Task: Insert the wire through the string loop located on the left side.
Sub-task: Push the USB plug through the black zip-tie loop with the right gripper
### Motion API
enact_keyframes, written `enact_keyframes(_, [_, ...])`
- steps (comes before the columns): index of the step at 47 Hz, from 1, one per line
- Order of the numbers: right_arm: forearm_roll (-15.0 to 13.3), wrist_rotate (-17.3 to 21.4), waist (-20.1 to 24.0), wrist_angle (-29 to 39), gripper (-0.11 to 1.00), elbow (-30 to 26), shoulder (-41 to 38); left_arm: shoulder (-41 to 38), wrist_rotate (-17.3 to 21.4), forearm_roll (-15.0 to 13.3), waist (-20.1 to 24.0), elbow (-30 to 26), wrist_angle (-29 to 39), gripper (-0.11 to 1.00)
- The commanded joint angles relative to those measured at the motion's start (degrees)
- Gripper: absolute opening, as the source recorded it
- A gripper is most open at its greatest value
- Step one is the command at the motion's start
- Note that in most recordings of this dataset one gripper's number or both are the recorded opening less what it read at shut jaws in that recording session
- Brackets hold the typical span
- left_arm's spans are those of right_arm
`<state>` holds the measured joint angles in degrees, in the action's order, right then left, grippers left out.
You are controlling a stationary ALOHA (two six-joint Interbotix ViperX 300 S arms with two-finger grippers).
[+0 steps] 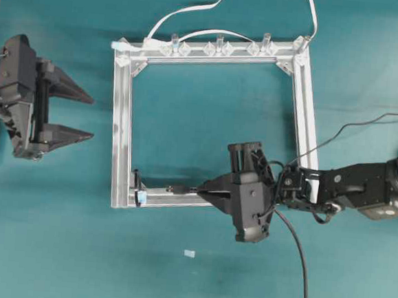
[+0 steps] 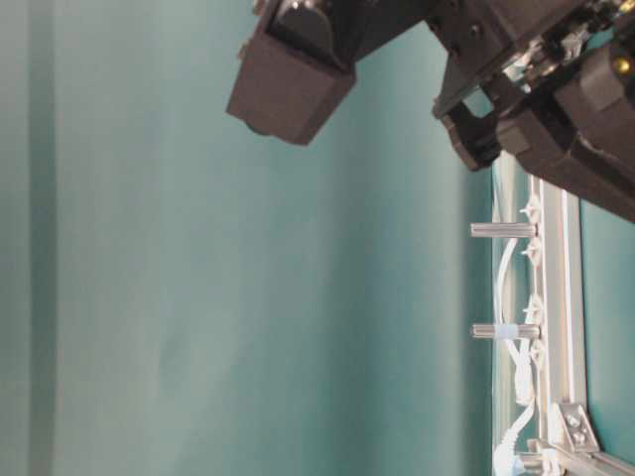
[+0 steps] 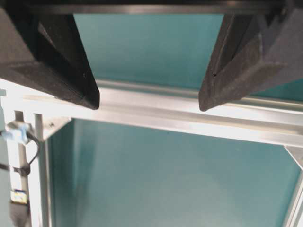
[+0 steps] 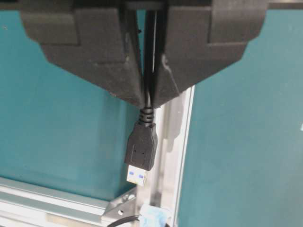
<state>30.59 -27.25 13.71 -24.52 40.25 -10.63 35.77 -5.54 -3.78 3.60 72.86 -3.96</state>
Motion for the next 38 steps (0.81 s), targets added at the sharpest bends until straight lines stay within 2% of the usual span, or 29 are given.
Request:
enact_keyframes(1, [-0.79, -0.09, -0.7, 0.44, 0.07, -1.14, 2.11, 0.35, -0.09, 0.18, -0.79, -0.18, 0.0, 0.87])
enact_keyframes(11, [-2.37, 0.0, -0.88, 1.93, 0.07, -1.49, 2.02, 0.44, 0.0, 0.18, -0.79, 0.0, 0.18, 0.88])
enact_keyframes(38, [-2.46, 0.0, -1.14, 2.02, 0.07, -1.58, 2.02, 0.44, 0.0, 0.18, -0.79, 0.26, 0.18, 0.87])
